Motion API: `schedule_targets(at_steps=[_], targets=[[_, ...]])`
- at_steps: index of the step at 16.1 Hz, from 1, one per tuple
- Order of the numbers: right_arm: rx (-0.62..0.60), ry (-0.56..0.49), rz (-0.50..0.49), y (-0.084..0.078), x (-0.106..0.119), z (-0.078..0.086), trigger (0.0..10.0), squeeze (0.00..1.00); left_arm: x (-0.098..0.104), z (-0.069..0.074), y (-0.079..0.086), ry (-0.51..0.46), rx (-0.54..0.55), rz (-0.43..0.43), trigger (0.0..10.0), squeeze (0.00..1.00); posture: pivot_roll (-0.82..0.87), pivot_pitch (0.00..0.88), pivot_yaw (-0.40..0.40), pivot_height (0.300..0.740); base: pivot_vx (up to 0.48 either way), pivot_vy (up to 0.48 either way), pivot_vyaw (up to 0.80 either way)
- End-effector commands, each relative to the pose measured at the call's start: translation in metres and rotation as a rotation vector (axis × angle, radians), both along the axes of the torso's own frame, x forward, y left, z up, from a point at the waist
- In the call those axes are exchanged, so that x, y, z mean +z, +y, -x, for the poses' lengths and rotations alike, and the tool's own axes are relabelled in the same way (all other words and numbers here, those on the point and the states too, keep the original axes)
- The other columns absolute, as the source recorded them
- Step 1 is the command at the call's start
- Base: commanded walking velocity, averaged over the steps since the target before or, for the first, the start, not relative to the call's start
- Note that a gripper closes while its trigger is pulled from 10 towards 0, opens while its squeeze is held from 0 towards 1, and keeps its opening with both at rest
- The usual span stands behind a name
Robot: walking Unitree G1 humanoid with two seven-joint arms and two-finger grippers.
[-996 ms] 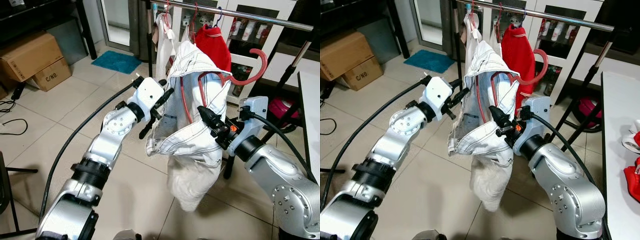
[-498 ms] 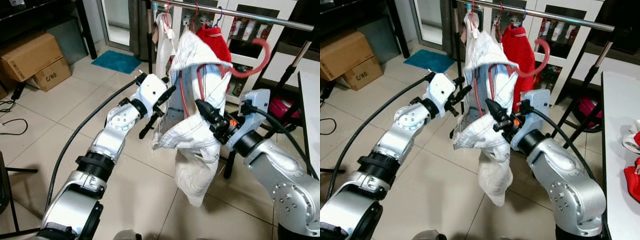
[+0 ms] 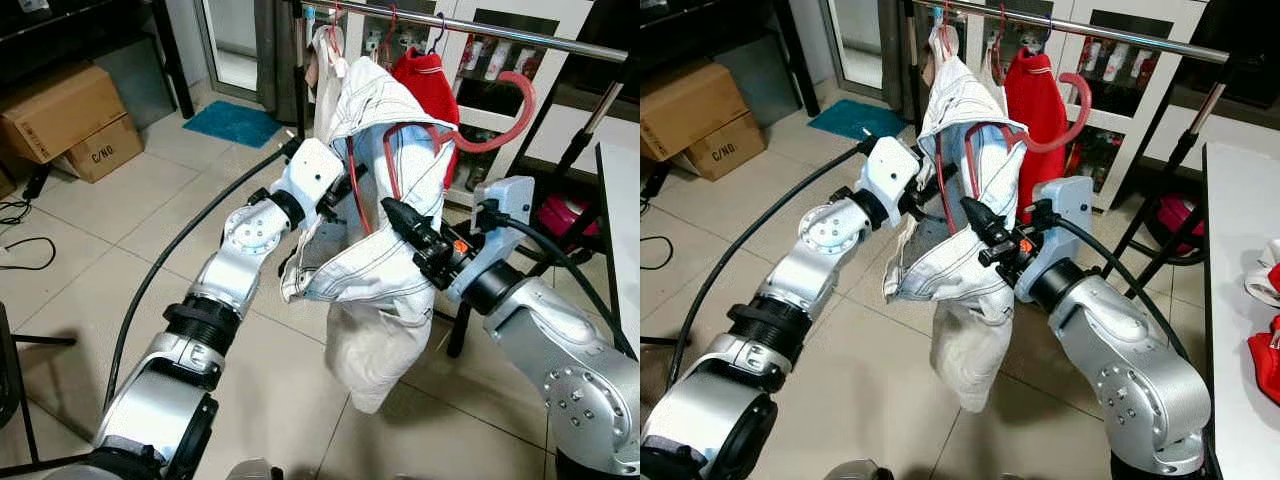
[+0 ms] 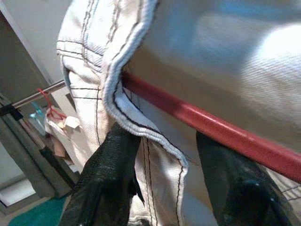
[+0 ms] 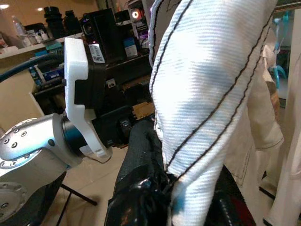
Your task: Hang hanger
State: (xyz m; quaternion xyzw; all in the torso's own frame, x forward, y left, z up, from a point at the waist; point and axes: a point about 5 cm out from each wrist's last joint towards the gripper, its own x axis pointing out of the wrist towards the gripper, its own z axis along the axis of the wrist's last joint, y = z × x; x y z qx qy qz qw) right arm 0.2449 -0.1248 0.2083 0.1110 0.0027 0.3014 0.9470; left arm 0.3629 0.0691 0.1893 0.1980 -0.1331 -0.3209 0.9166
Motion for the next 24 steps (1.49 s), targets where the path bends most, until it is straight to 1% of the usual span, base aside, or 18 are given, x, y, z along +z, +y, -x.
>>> schedule_targets(at_steps=[1, 2, 3, 4, 5, 7, 8, 9, 10, 12, 13, 14, 17, 18, 20, 22, 23, 24], targets=[[0.046, -0.081, -0.005, 0.006, 0.016, 0.007, 0.0, 0.0, 0.001, -0.001, -0.001, -0.065, 0.028, -0.07, 10.0, 1.0, -0.06, 0.015, 0.023, 0.74, 0.0, 0.0, 0.0], [0.056, -0.08, -0.007, 0.006, 0.016, 0.008, 0.0, 0.0, 0.003, -0.002, -0.001, -0.108, 0.066, -0.107, 10.0, 0.57, -0.06, 0.012, 0.023, 0.74, 0.0, 0.0, 0.0], [0.06, -0.079, -0.007, 0.007, 0.016, 0.008, 0.0, 0.0, 0.003, -0.003, -0.001, -0.127, 0.085, -0.122, 10.0, 0.11, -0.06, 0.01, 0.023, 0.74, 0.0, 0.0, 0.0], [0.067, -0.08, -0.005, 0.007, 0.016, 0.008, 0.0, 0.0, 0.003, -0.003, -0.003, -0.166, 0.111, -0.144, 10.0, 0.0, -0.06, 0.006, 0.024, 0.74, 0.0, 0.0, 0.0], [0.069, -0.081, -0.003, 0.007, 0.016, 0.008, 0.0, 0.0, 0.001, 0.0, -0.007, -0.173, 0.103, -0.14, 10.0, 0.0, -0.06, 0.005, 0.025, 0.74, 0.0, 0.0, 0.0], [0.072, -0.087, 0.0, 0.007, 0.016, 0.007, 0.0, 0.0, -0.01, 0.004, -0.016, -0.142, 0.068, -0.123, 10.0, 0.0, -0.06, 0.0, 0.023, 0.74, 0.0, 0.0, 0.0], [0.075, -0.089, 0.001, 0.008, 0.016, 0.007, 0.0, 0.0, -0.014, 0.007, -0.021, -0.105, 0.015, -0.1, 10.0, 0.0, -0.06, 0.0, 0.022, 0.74, 0.0, 0.0, 0.0], [0.077, -0.091, 0.002, 0.008, 0.017, 0.007, 0.0, 0.0, -0.016, 0.011, -0.027, -0.091, -0.037, -0.105, 10.0, 0.0, -0.06, 0.0, 0.021, 0.74, 0.0, 0.0, 0.0], [0.078, -0.092, 0.003, 0.008, 0.017, 0.007, 0.0, 0.0, -0.017, 0.011, -0.028, -0.099, -0.039, -0.118, 10.0, 0.0, -0.06, 0.0, 0.021, 0.74, 0.0, 0.0, 0.0], [0.084, -0.098, 0.006, 0.009, 0.017, 0.006, 0.0, 0.0, -0.009, 0.001, -0.015, -0.142, 0.103, -0.102, 10.0, 0.0, -0.06, 0.0, 0.021, 0.74, 0.0, 0.0, 0.0], [0.084, -0.099, 0.008, 0.009, 0.017, 0.006, 0.0, 0.0, -0.007, 0.0, -0.012, -0.156, 0.13, -0.104, 10.0, 0.0, -0.06, 0.0, 0.021, 0.74, 0.0, 0.0, 0.0], [0.077, -0.102, 0.017, 0.009, 0.016, 0.006, 0.0, 0.0, -0.004, -0.003, -0.005, -0.181, 0.192, -0.103, 10.0, 0.0, -0.06, 0.0, 0.021, 0.74, 0.0, 0.0, 0.0], [0.061, -0.099, 0.029, 0.007, 0.014, 0.005, 0.0, 0.0, 0.004, -0.007, 0.013, -0.235, 0.337, -0.033, 10.0, 0.0, -0.05, 0.0, 0.02, 0.74, 0.0, 0.0, 0.0], [0.056, -0.099, 0.024, 0.007, 0.014, 0.005, 0.0, 0.0, 0.007, -0.007, 0.017, -0.25, 0.359, -0.018, 10.0, 0.0, -0.05, 0.0, 0.019, 0.74, 0.0, 0.0, 0.0], [0.039, -0.1, -0.001, 0.008, 0.014, 0.005, 0.0, 0.0, 0.018, -0.006, 0.024, -0.321, 0.4, 0.009, 10.0, 0.0, -0.05, 0.0, 0.018, 0.74, 0.0, 0.0, 0.0], [0.004, -0.091, 0.01, 0.007, 0.013, 0.002, 0.0, 0.0, 0.02, -0.006, 0.024, -0.33, 0.394, 0.012, 10.0, 0.0, -0.05, 0.0, 0.017, 0.74, 0.0, 0.0, 0.0], [-0.028, -0.088, 0.036, 0.005, 0.01, -0.001, 0.0, 0.0, 0.018, -0.005, 0.024, -0.317, 0.389, 0.012, 10.0, 0.0, -0.05, 0.0, 0.017, 0.74, 0.0, 0.0, 0.0], [-0.028, -0.087, 0.036, 0.005, 0.01, -0.001, 0.0, 0.0, 0.016, -0.005, 0.024, -0.312, 0.387, 0.011, 10.0, 0.0, -0.05, 0.0, 0.017, 0.74, 0.0, 0.0, 0.0]])
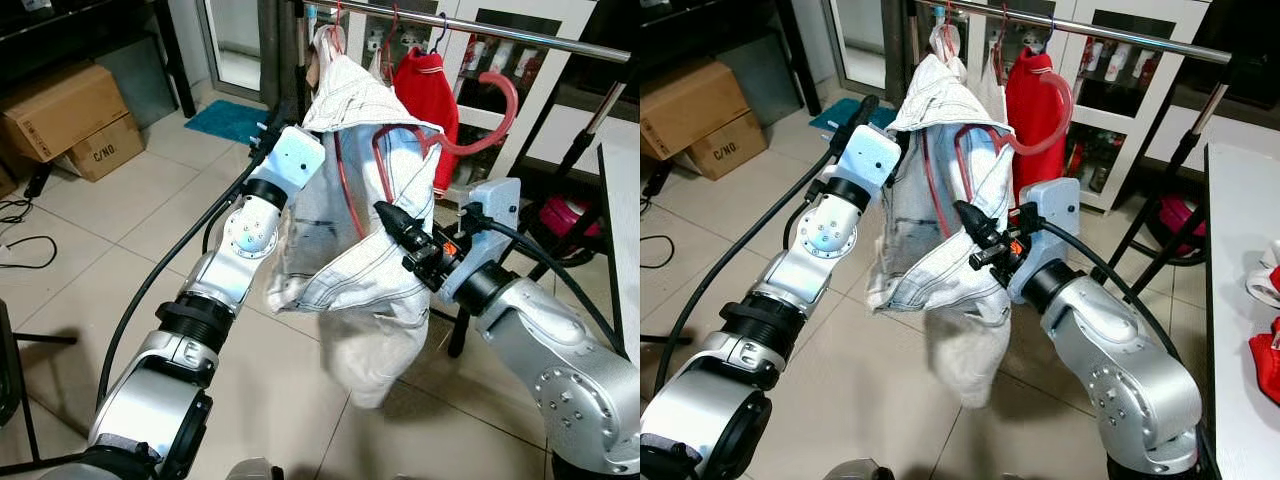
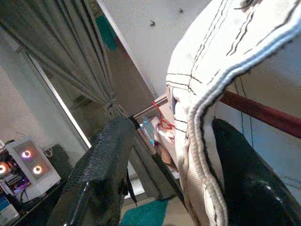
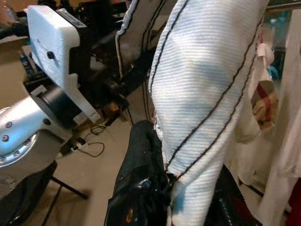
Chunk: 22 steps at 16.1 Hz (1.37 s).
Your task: Hang hanger
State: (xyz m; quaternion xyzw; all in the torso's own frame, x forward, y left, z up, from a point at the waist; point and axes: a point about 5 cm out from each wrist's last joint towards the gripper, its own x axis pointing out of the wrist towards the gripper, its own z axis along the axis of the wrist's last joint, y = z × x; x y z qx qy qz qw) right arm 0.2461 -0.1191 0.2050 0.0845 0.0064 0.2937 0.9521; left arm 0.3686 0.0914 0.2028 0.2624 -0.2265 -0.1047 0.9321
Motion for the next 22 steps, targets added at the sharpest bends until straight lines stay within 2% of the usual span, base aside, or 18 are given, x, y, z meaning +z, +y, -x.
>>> schedule_targets(at_steps=[1, 2, 3, 12, 16, 17, 20, 21, 22], targets=[[-0.006, -0.08, -0.018, 0.0, 0.013, 0.0, 0.0, 0.0, 0.001, 0.002, 0.002, -0.01, -0.005, 0.001, 8.9, 0.0, -0.05, 0.0, 0.017, 0.74, 0.0, 0.0, 0.0], [0.002, -0.085, -0.018, 0.0, 0.013, 0.001, 0.0, 0.0, 0.001, 0.003, 0.002, -0.009, -0.012, 0.011, 2.8, 0.0, -0.05, 0.0, 0.017, 0.74, 0.0, 0.0, 0.0], [0.007, -0.096, -0.012, 0.0, 0.013, 0.001, 0.0, 0.0, 0.001, 0.003, 0.001, -0.003, -0.018, 0.02, 0.0, 0.0, -0.05, 0.0, 0.018, 0.74, 0.0, 0.0, 0.0], [0.005, -0.083, 0.012, 0.0, 0.008, 0.003, 0.0, 0.0, -0.001, 0.003, 0.004, 0.029, -0.026, 0.053, 0.0, 0.0, -0.05, 0.0, 0.015, 0.74, 0.0, 0.0, 0.0], [-0.011, -0.083, 0.01, 0.0, 0.008, 0.002, 0.0, 0.0, 0.001, 0.002, 0.013, 0.03, -0.002, 0.06, 0.0, 0.0, -0.05, 0.0, 0.017, 0.74, 0.0, 0.0, 0.0], [0.016, -0.088, 0.014, 0.001, 0.008, 0.003, 0.0, 0.0, 0.007, -0.001, 0.023, 0.019, 0.011, 0.047, 0.0, 0.0, -0.05, 0.0, 0.019, 0.74, 0.0, 0.0, 0.0], [0.026, -0.09, 0.039, -0.001, 0.007, 0.004, 0.0, 0.0, 0.015, -0.004, 0.032, 0.033, -0.009, 0.024, 0.0, 0.0, -0.05, 0.0, 0.018, 0.74, 0.0, 0.0, 0.0], [0.028, -0.07, 0.074, -0.004, 0.003, 0.004, 0.0, 0.0, 0.019, -0.006, 0.041, 0.052, -0.013, 0.013, 0.0, 0.0, -0.05, 0.0, 0.019, 0.74, 0.0, 0.0, 0.0], [0.038, -0.035, 0.149, -0.01, -0.005, 0.003, 0.0, 0.0, 0.025, -0.009, 0.056, 0.07, 0.004, -0.007, 0.0, 0.0, -0.05, 0.0, 0.021, 0.74, 0.0, 0.0, 0.0]])
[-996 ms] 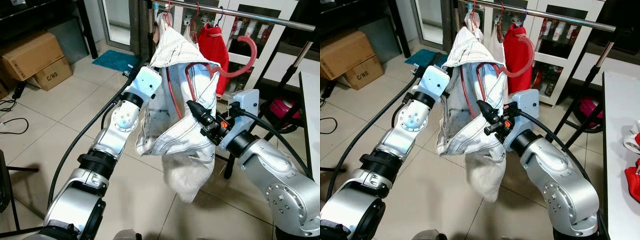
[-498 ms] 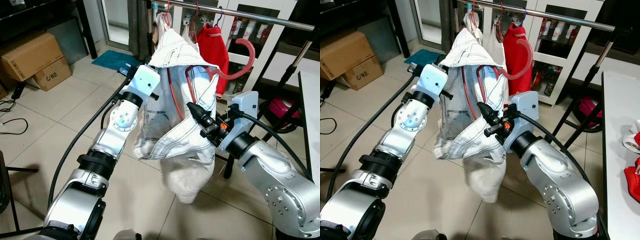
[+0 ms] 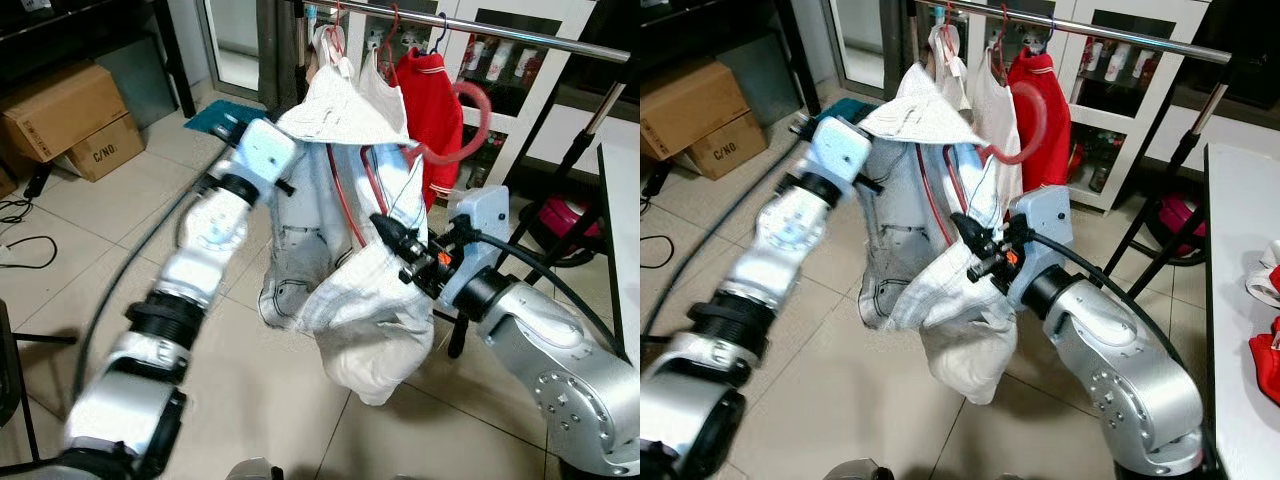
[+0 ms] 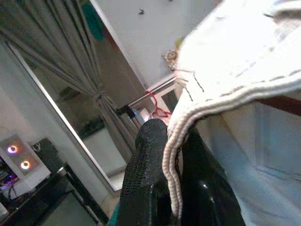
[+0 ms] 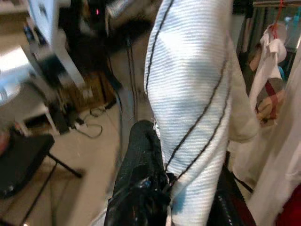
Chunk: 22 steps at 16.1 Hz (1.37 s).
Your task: Hang hanger
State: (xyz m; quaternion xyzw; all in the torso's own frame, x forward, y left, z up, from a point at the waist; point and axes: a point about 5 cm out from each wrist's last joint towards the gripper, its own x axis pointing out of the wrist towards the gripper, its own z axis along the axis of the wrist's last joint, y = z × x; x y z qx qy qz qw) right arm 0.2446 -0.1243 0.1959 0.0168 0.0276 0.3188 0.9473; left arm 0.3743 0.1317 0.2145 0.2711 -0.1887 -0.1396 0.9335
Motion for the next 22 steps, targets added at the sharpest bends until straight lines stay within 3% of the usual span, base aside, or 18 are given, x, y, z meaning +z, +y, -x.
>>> schedule_targets(at_steps=[1, 4, 6, 7, 10, 12, 13, 14, 15, 17, 18, 19, 21, 22], targets=[[-0.005, -0.018, 0.054, -0.009, 0.0, 0.001, 0.0, 0.0, 0.019, -0.005, 0.026, -0.004, 0.057, 0.029, 0.0, 0.0, -0.05, 0.0, 0.021, 0.74, 0.0, 0.0, 0.0], [0.07, -0.001, 0.143, -0.02, -0.003, 0.006, 0.0, 0.0, 0.043, -0.006, 0.061, 0.044, 0.056, 0.011, 0.0, 0.0, -0.05, 0.0, 0.016, 0.74, 0.0, 0.0, 0.0], [0.133, -0.001, 0.175, -0.022, -0.003, 0.01, 0.0, 0.0, 0.053, -0.007, 0.074, 0.067, 0.043, 0.019, 0.0, 0.0, -0.04, 0.0, 0.014, 0.74, 0.0, 0.0, 0.0], [0.221, -0.001, 0.188, -0.023, -0.002, 0.015, 0.0, 0.0, 0.064, -0.009, 0.088, 0.099, 0.028, 0.04, 0.0, 0.0, -0.04, 0.0, 0.013, 0.74, 0.0, 0.0, 0.0], [0.319, -0.001, 0.173, -0.026, 0.001, 0.023, 0.0, 0.0, 0.072, -0.012, 0.107, 0.164, -0.008, 0.103, 1.1, 0.0, -0.04, 0.0, 0.013, 0.74, 0.0, 0.0, 0.0], [0.33, 0.004, 0.168, -0.034, 0.001, 0.024, 0.0, 0.0, 0.068, -0.01, 0.115, 0.262, -0.166, 0.224, 2.5, 0.0, -0.04, 0.0, 0.019, 0.74, 0.0, 0.0, 0.0], [0.321, 0.005, 0.176, -0.037, 0.0, 0.023, 0.0, 0.0, 0.067, -0.009, 0.116, 0.271, -0.217, 0.256, 2.5, 0.0, -0.04, 0.0, 0.019, 0.74, 0.0, 0.0, 0.0], [0.286, 0.023, 0.201, -0.04, -0.003, 0.02, 0.0, 0.0, 0.069, -0.007, 0.114, 0.262, -0.326, 0.394, 2.9, 0.0, -0.04, 0.0, 0.019, 0.74, 0.0, 0.0, 0.0], [0.268, 0.032, 0.215, -0.042, -0.005, 0.018, 0.0, 0.0, 0.071, -0.006, 0.114, 0.254, -0.37, 0.451, 2.9, 0.0, -0.04, 0.0, 0.019, 0.74, 0.0, 0.0, 0.0], [0.228, 0.051, 0.281, -0.045, -0.012, 0.015, 0.0, 0.0, 0.07, -0.003, 0.117, 0.226, -0.494, 0.617, 1.5, 0.0, -0.04, 0.0, 0.018, 0.74, 0.0, 0.0, 0.0], [0.198, 0.061, 0.31, -0.048, -0.015, 0.013, 0.0, 0.0, 0.066, 0.0, 0.122, 0.219, -0.556, 0.712, 0.0, 0.0, -0.04, 0.0, 0.018, 0.74, 0.0, 0.0, 0.0], [0.177, 0.064, 0.315, -0.05, -0.016, 0.011, 0.0, 0.0, 0.062, 0.002, 0.124, 0.229, -0.596, 0.767, 0.0, 0.0, -0.05, 0.0, 0.018, 0.74, 0.0, 0.0, 0.0], [0.155, 0.05, 0.31, -0.055, -0.016, 0.009, 0.0, 0.0, 0.042, 0.004, 0.129, 0.318, -0.52, 0.673, 0.0, 0.0, -0.05, 0.0, 0.017, 0.74, 0.0, 0.0, 0.0], [0.163, 0.051, 0.322, -0.058, -0.017, 0.009, 0.0, 0.0, 0.032, 0.004, 0.134, 0.378, -0.423, 0.573, 0.0, 0.0, -0.05, 0.0, 0.017, 0.74, 0.0, 0.0, 0.0]])
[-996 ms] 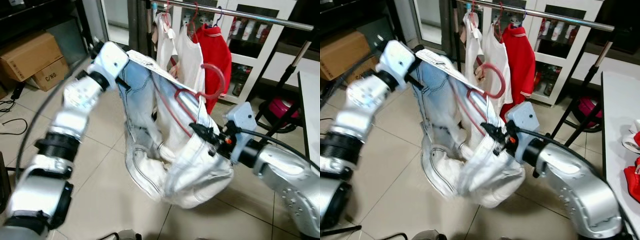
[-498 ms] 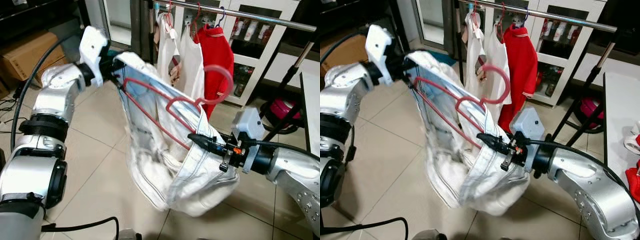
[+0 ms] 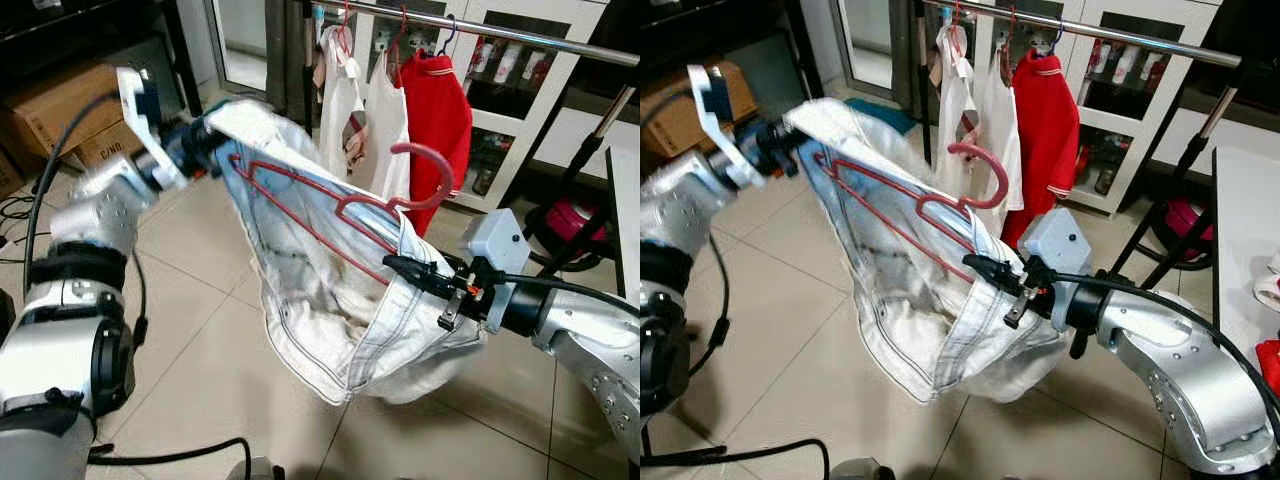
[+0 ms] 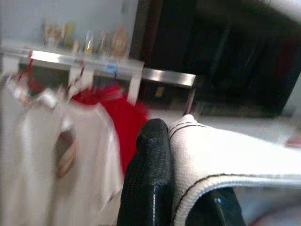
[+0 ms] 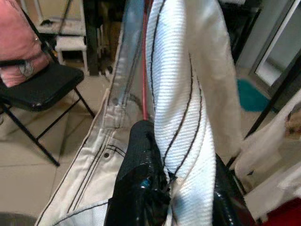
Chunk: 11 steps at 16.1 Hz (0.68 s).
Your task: Hang hanger
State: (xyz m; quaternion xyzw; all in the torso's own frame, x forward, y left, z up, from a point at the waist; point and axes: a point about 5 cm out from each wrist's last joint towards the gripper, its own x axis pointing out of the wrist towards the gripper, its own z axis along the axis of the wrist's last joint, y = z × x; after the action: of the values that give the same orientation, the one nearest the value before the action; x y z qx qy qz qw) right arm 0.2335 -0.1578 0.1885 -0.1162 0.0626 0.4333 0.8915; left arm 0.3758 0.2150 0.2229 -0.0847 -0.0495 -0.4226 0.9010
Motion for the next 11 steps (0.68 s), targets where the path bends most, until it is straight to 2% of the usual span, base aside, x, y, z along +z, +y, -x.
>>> schedule_targets(at_steps=[1, 2, 3, 4, 5, 8, 9, 10, 11], targets=[[-0.102, 0.055, 0.099, -0.028, -0.012, -0.001, 0.0, 0.0, 0.02, 0.007, 0.054, -0.074, 0.242, -0.042, 0.0, 0.0, -0.05, 0.0, 0.017, 0.74, 0.0, 0.0, 0.0], [-0.127, 0.067, 0.211, -0.036, -0.018, -0.003, 0.0, 0.0, 0.02, 0.01, 0.056, -0.075, 0.207, -0.119, 0.0, 0.0, -0.05, 0.001, 0.009, 0.74, 0.0, 0.0, 0.0], [-0.132, 0.066, 0.24, -0.037, -0.02, -0.003, 0.0, 0.0, 0.021, 0.012, 0.056, -0.073, 0.176, -0.129, 0.0, 0.0, -0.04, 0.001, 0.008, 0.74, 0.0, 0.0, 0.0], [-0.123, 0.057, 0.328, -0.041, -0.024, -0.004, 0.0, 0.0, 0.021, 0.015, 0.057, -0.075, 0.134, -0.204, 0.0, 0.0, -0.04, 0.003, 0.007, 0.74, 0.0, 0.0, 0.0], [-0.114, 0.059, 0.33, -0.042, -0.026, -0.004, 0.0, 0.0, 0.02, 0.017, 0.058, -0.073, 0.112, -0.288, 0.0, 0.0, -0.04, 0.003, 0.007, 0.74, 0.0, 0.0, 0.0], [-0.045, 0.043, 0.327, -0.044, -0.025, -0.001, 0.0, 0.0, 0.014, 0.02, 0.067, -0.065, 0.116, -0.431, 0.0, 0.0, -0.04, 0.002, 0.006, 0.74, 0.0, 0.0, 0.0], [-0.005, 0.054, 0.265, -0.046, -0.024, 0.001, 0.0, 0.0, 0.007, 0.024, 0.071, -0.047, 0.084, -0.531, 0.0, 0.0, -0.04, 0.001, 0.005, 0.74, 0.0, 0.0, 0.0], [0.006, 0.054, 0.253, -0.048, -0.023, 0.001, 0.0, 0.0, 0.005, 0.025, 0.072, -0.041, 0.075, -0.564, 0.0, 0.0, -0.04, 0.001, 0.005, 0.74, 0.0, 0.0, 0.0], [0.04, 0.063, 0.232, -0.051, -0.022, 0.002, 0.0, 0.0, 0.0, 0.027, 0.075, -0.026, 0.076, -0.647, 0.0, 0.0, -0.04, 0.0, 0.004, 0.74, 0.0, 0.0, 0.0]])
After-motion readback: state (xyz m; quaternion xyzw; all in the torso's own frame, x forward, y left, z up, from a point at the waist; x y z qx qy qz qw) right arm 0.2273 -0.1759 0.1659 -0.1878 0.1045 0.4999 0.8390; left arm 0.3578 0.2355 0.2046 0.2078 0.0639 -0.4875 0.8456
